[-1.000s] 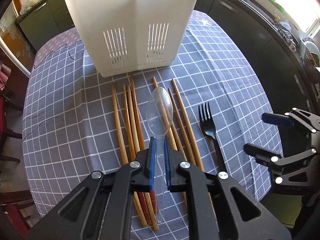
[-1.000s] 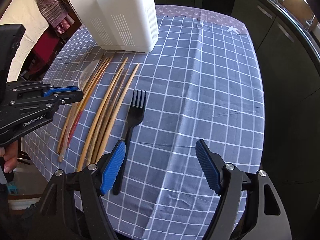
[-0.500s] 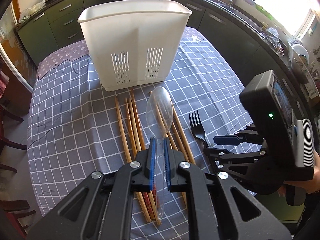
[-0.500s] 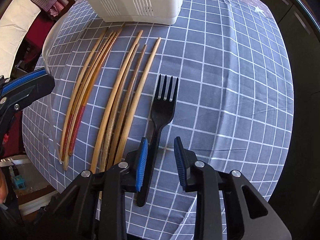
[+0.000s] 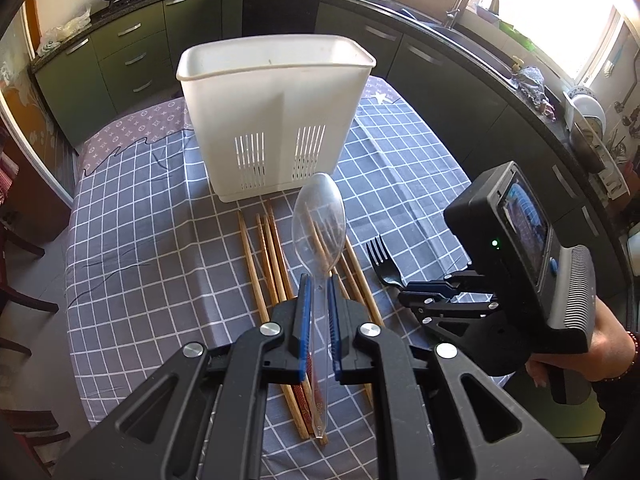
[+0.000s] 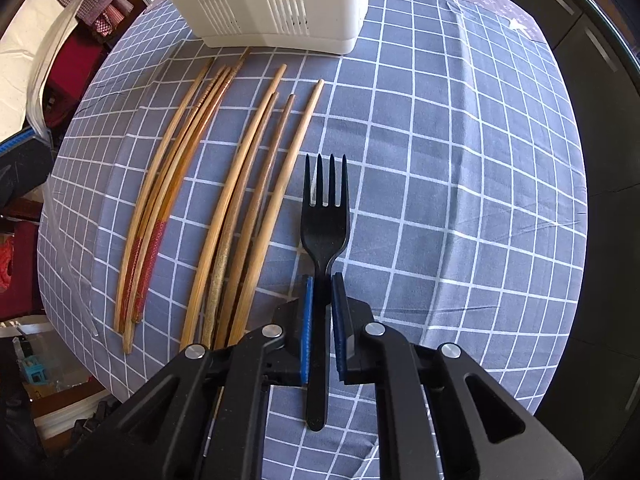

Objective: Organize utensils
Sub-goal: 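Drop the spoon into the white holder with the left gripper while the right lifts the fork, then lower the fork into the white holder and open the right gripper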

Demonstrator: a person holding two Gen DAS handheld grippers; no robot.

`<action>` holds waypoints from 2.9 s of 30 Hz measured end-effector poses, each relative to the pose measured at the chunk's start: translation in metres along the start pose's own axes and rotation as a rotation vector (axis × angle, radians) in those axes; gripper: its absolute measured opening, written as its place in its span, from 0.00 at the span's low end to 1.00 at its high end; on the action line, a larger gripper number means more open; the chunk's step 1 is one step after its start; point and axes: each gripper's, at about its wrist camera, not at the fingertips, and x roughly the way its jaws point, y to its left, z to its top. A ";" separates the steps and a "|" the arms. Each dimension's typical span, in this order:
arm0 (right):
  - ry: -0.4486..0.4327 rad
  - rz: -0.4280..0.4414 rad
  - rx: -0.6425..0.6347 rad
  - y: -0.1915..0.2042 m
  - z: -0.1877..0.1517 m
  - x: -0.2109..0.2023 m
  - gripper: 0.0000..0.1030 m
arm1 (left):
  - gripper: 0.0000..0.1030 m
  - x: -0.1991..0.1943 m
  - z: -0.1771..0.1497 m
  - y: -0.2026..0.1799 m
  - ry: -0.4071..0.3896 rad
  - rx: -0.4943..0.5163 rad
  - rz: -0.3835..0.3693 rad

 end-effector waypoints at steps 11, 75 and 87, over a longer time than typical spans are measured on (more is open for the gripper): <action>-0.219 0.214 0.053 -0.049 -0.038 -0.060 0.10 | 0.08 -0.104 0.086 -0.004 -0.360 0.015 0.014; -0.846 -0.028 0.019 0.007 0.113 -0.139 0.17 | 0.26 -0.063 0.011 0.069 -0.430 0.020 0.068; -0.841 0.044 0.023 -0.009 0.028 -0.168 0.34 | 0.35 -0.039 0.004 0.058 -0.284 0.017 0.098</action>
